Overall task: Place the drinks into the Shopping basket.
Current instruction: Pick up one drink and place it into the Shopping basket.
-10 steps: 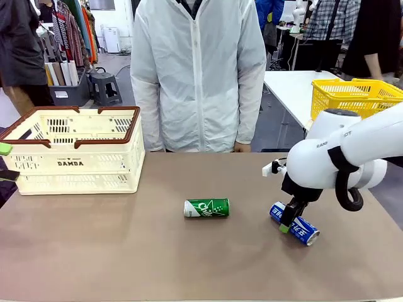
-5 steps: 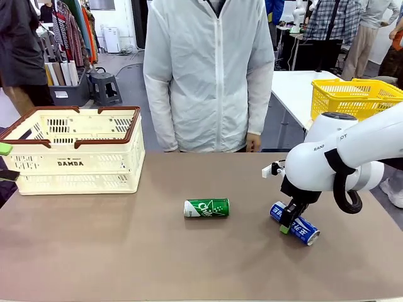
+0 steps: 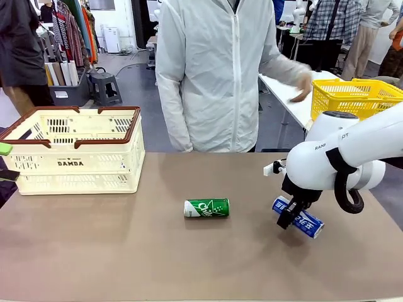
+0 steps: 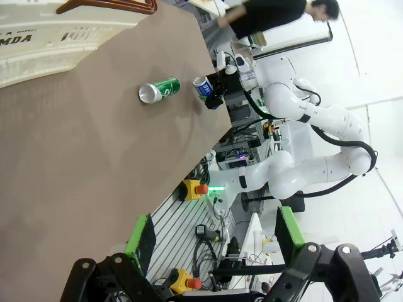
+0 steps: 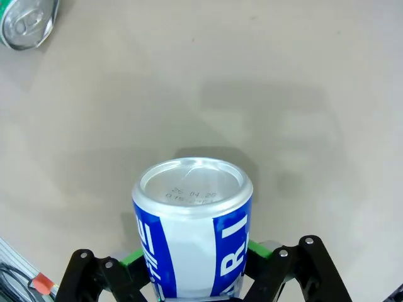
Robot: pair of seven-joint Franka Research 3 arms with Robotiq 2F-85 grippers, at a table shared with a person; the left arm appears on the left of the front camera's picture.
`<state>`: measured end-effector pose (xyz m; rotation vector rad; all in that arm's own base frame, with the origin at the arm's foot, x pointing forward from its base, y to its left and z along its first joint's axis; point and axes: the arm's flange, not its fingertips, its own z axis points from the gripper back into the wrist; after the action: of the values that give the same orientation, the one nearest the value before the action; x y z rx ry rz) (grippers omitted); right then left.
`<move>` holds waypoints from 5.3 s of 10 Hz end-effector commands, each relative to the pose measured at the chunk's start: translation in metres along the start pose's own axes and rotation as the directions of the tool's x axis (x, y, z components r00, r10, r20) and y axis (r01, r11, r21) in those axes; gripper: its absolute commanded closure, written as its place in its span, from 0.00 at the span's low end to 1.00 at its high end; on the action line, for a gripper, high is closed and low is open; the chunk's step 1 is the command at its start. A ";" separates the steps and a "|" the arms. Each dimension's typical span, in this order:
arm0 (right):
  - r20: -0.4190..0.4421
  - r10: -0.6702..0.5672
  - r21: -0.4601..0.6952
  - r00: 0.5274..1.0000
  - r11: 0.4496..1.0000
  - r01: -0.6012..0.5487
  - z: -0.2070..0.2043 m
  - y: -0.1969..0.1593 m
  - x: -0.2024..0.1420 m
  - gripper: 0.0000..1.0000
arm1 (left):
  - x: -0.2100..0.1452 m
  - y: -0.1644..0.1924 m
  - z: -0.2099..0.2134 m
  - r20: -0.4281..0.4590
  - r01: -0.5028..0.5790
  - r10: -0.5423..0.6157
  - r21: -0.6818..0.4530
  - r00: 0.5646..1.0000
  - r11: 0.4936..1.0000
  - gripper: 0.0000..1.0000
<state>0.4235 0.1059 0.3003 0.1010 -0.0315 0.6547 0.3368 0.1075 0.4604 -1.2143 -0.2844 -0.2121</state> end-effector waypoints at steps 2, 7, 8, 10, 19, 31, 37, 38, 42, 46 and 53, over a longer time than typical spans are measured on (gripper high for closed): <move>-0.019 -0.121 -0.040 0.992 0.992 0.120 0.078 0.001 -0.007 1.00 | -0.001 -0.003 0.003 -0.008 -0.006 0.006 0.000 1.000 1.000 0.00; 0.090 -0.248 0.016 0.964 0.969 0.248 0.155 0.005 -0.059 1.00 | -0.001 -0.003 0.003 -0.008 -0.006 0.006 0.000 1.000 1.000 0.00; 0.037 -0.264 -0.028 0.964 0.964 0.265 0.166 0.015 -0.055 1.00 | -0.001 -0.003 0.003 -0.008 -0.006 0.006 0.000 1.000 1.000 0.00; 0.203 -0.163 0.141 0.965 0.981 0.136 0.166 0.014 -0.064 1.00 | -0.001 -0.003 0.003 -0.008 -0.006 0.006 0.000 1.000 1.000 0.00; 0.145 -0.420 0.084 0.896 0.907 0.412 0.088 0.316 0.187 1.00 | -0.001 -0.003 0.003 -0.008 -0.006 0.006 0.000 1.000 1.000 0.00; -0.053 -0.562 -0.031 0.825 0.827 0.561 -0.030 0.417 0.190 1.00 | -0.001 -0.003 0.003 -0.008 -0.006 0.006 0.000 1.000 1.000 0.00; -0.012 -0.557 -0.068 0.830 0.829 0.555 -0.058 0.405 0.197 0.00 | -0.001 -0.003 0.003 -0.008 -0.006 0.006 0.000 1.000 1.000 0.00; -0.011 -0.555 -0.061 0.832 0.831 0.554 -0.059 0.404 0.198 0.00 | -0.001 -0.003 0.003 -0.008 -0.006 0.006 0.000 1.000 1.000 0.00; -0.001 -0.563 -0.062 0.826 0.825 0.562 -0.053 0.398 0.198 0.00 | -0.001 -0.003 0.003 -0.008 -0.006 0.006 0.000 1.000 1.000 0.00; 0.000 -0.548 -0.042 0.837 0.836 0.547 -0.051 0.398 0.199 0.00 | -0.001 -0.003 0.003 -0.008 -0.006 0.006 0.000 1.000 1.000 0.00; -0.104 -0.578 0.248 0.810 0.773 0.583 0.162 0.267 0.061 0.00 | -0.001 -0.003 0.003 -0.008 -0.006 0.006 0.000 1.000 1.000 0.00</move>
<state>0.3169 0.4109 0.4668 0.2863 0.0060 0.0528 0.3369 0.1079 0.4603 -1.2142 -0.2842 -0.2114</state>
